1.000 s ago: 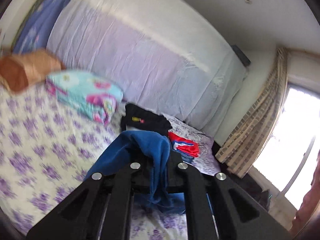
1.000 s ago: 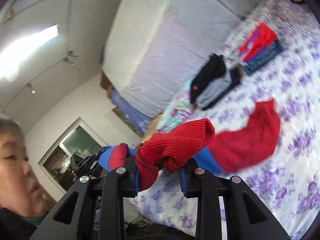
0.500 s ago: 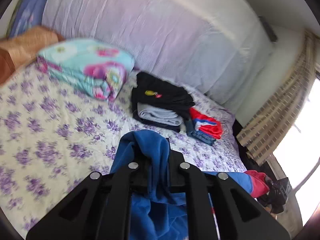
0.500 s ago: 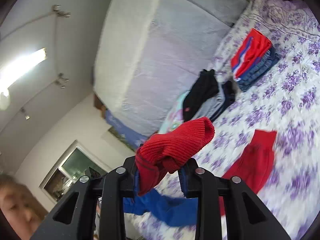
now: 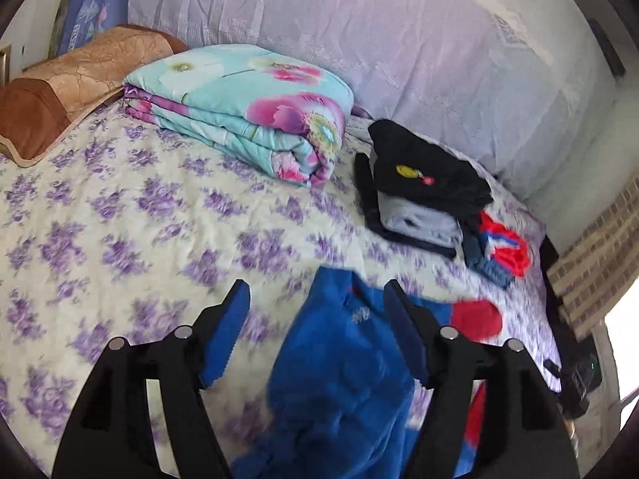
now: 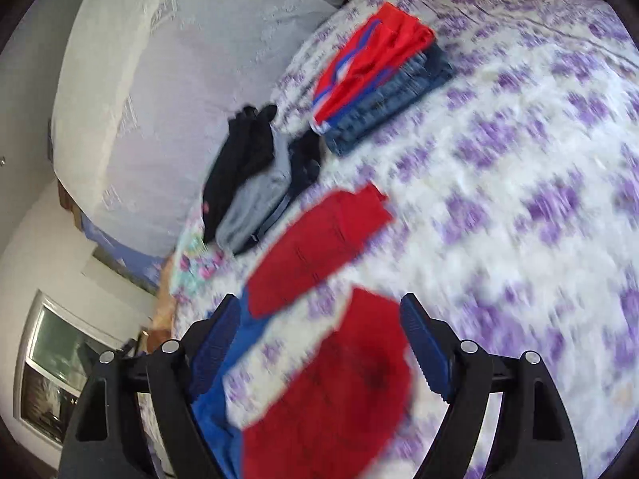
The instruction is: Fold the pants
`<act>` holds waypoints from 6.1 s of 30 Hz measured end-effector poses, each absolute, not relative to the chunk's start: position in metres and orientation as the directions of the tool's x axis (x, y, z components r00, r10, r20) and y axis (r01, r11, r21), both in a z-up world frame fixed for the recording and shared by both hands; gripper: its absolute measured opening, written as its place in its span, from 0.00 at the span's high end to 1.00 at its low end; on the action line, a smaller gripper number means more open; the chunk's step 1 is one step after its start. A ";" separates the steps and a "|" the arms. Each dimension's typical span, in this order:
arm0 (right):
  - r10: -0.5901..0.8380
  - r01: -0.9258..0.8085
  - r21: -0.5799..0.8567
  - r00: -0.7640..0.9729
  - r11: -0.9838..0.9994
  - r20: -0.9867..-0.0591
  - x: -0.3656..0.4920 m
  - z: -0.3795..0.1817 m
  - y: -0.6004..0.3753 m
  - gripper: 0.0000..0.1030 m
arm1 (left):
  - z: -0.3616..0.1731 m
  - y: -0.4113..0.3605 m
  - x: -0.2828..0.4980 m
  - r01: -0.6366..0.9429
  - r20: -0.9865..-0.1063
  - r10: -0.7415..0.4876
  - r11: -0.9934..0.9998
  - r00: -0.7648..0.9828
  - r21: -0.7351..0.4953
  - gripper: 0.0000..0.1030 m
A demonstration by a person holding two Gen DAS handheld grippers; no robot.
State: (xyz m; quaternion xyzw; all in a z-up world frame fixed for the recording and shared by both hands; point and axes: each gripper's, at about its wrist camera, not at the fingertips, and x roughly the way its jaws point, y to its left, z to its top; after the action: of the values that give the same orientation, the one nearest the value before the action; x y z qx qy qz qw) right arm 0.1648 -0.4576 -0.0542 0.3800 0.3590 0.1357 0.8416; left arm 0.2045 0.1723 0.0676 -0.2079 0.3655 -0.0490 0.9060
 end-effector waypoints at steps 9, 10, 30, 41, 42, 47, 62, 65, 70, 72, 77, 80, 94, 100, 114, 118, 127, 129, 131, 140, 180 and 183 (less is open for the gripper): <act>0.566 0.003 0.752 0.656 0.659 -0.499 0.124 -0.064 -0.436 0.17 | 0.054 0.092 0.087 0.167 -0.595 -0.088 0.983 0.799 0.078 0.17; 0.576 -0.008 0.750 0.646 0.661 -0.501 0.122 -0.063 -0.432 0.17 | 0.047 0.083 0.085 0.171 -0.587 -0.053 0.974 0.808 0.148 0.16; 0.578 -0.009 0.719 0.602 0.695 -0.551 0.106 -0.053 -0.415 0.15 | 0.024 0.226 0.121 0.010 -0.474 -0.366 0.800 0.801 -0.600 0.86; 0.611 0.005 0.749 0.575 0.662 -0.544 0.081 -0.078 -0.401 0.15 | -0.038 0.255 0.126 -0.134 -0.527 -0.385 0.699 0.757 -0.703 0.87; 0.621 0.000 0.759 0.574 0.652 -0.533 0.080 -0.079 -0.400 0.15 | -0.040 0.256 0.127 -0.135 -0.522 -0.391 0.689 0.758 -0.712 0.87; 0.636 -0.004 0.789 0.595 0.614 -0.491 0.083 -0.084 -0.400 0.18 | -0.049 0.262 0.116 -0.145 -0.522 -0.396 0.676 0.756 -0.723 0.87; 0.677 -0.048 0.894 0.672 0.445 -0.300 0.089 -0.053 -0.425 0.92 | -0.050 0.256 0.117 -0.158 -0.524 -0.435 0.640 0.732 -0.752 0.84; 0.658 -0.077 0.903 0.711 0.422 -0.246 0.089 -0.027 -0.442 0.92 | -0.032 0.255 0.117 -0.132 -0.496 -0.462 0.620 0.735 -0.774 0.84; 0.547 0.032 0.839 0.745 0.544 -0.382 0.082 -0.024 -0.471 0.66 | -0.024 0.247 0.115 -0.131 -0.500 -0.501 0.602 0.706 -0.788 0.84; 0.529 0.077 0.816 0.726 0.572 -0.439 0.072 -0.043 -0.475 0.49 | -0.038 0.249 0.112 -0.178 -0.541 -0.491 0.606 0.683 -0.775 0.84; 0.552 0.102 0.824 0.696 0.557 -0.460 0.043 -0.068 -0.473 0.48 | -0.053 0.242 0.094 -0.203 -0.594 -0.458 0.653 0.662 -0.730 0.71; 0.578 0.099 0.850 0.692 0.517 -0.432 0.027 -0.073 -0.474 0.47 | -0.047 0.237 0.083 -0.176 -0.572 -0.461 0.653 0.679 -0.737 0.48; 0.661 0.200 0.956 0.690 0.216 -0.294 0.071 -0.101 -0.458 0.23 | -0.049 0.227 0.083 -0.213 -0.600 -0.445 0.656 0.665 -0.724 0.36; 0.615 0.162 0.941 0.722 0.296 -0.317 0.087 -0.095 -0.451 0.69 | -0.051 0.226 0.072 -0.214 -0.598 -0.452 0.651 0.662 -0.728 0.32; 0.530 -0.054 0.829 0.791 0.557 -0.305 0.086 0.006 -0.477 0.91 | 0.008 0.228 0.098 -0.107 -0.499 -0.513 0.615 0.699 -0.782 0.86; 0.528 0.062 0.836 0.749 0.545 -0.400 0.057 -0.040 -0.486 0.91 | -0.012 0.230 0.077 -0.154 -0.544 -0.533 0.608 0.648 -0.779 0.86; 0.455 0.150 0.744 0.708 0.651 -0.541 -0.005 -0.052 -0.498 0.65 | -0.043 0.250 0.044 -0.295 -0.665 -0.425 0.657 0.614 -0.693 0.52; 0.390 0.129 0.700 0.753 0.703 -0.530 -0.012 -0.032 -0.503 0.61 | -0.023 0.254 0.035 -0.312 -0.684 -0.308 0.716 0.661 -0.625 0.36; 0.369 0.094 0.672 0.775 0.735 -0.513 -0.004 -0.016 -0.504 0.58 | -0.007 0.254 0.034 -0.315 -0.691 -0.227 0.764 0.686 -0.564 0.35; 0.548 0.016 0.808 0.726 0.589 -0.414 0.131 -0.018 -0.468 0.58 | 0.014 0.237 0.116 -0.240 -0.710 -0.145 0.879 0.689 -0.412 0.35; 0.491 0.051 0.845 0.795 0.532 -0.357 0.217 -0.019 -0.436 0.87 | -0.031 0.249 0.221 -0.302 -0.800 -0.036 0.915 0.599 -0.268 0.20; 0.490 0.049 0.849 0.799 0.526 -0.349 0.201 -0.012 -0.445 0.87 | -0.038 0.254 0.224 -0.274 -0.802 -0.074 0.918 0.592 -0.287 0.19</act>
State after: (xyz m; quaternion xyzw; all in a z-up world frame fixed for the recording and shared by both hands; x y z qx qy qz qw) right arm 0.2008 -0.4454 -0.0122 0.4683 0.2878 0.1336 0.8246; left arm 0.2236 0.2537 -0.0383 -0.1942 0.4478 0.0573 0.8709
